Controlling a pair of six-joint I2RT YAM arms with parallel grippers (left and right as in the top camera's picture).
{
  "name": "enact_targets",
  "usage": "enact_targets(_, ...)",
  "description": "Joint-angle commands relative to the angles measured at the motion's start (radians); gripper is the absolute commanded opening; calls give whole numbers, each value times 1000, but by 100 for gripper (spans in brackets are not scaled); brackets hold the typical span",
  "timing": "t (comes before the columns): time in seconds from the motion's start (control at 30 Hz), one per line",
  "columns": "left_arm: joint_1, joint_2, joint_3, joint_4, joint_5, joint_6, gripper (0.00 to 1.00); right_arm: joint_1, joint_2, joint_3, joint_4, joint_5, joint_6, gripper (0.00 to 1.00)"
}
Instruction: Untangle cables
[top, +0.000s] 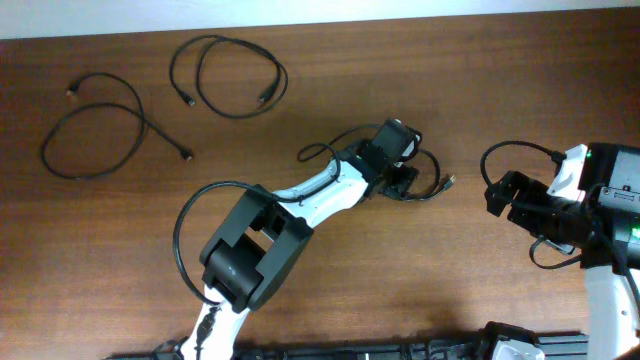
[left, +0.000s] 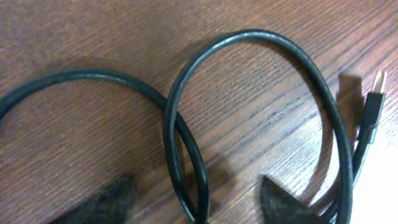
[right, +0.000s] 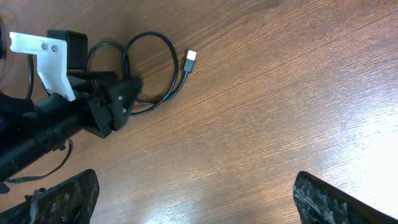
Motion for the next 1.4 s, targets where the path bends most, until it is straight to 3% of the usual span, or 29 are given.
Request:
enact_targets(0.0, -2, 33, -5, -20, -1, -23, 38, -6, 1, -2, -4, 16, -3, 99)
enact_targets(0.07, -2, 33, -5, -36, -1, -23, 18, -6, 2, -2, -11, 16, -3, 99)
enact_targets(0.17, -2, 33, -5, -66, -2, -22, 0, -6, 2, -3, -23, 16, -3, 99)
enact_targets(0.4, 53, -47, 13, -236, -47, -22, 0, -6, 8, -3, -46, 16, -3, 99)
enact_targets(0.6, 129, -320, 22, -423, -160, -22, 0, -6, 44, -3, -70, 15, -3, 99)
enact_targets(0.8, 154, -537, 22, -527, -381, -22, 0, -6, 105, -3, -71, 15, -3, 99)
enact_targets(1.2, 164, -613, 22, -649, -440, -23, 0, -6, 257, -3, -58, 10, 0, 99)
enact_targets(1.37, 217, -667, 22, -736, -498, -140, 0, -5, 288, -3, -105, -41, 0, 99)
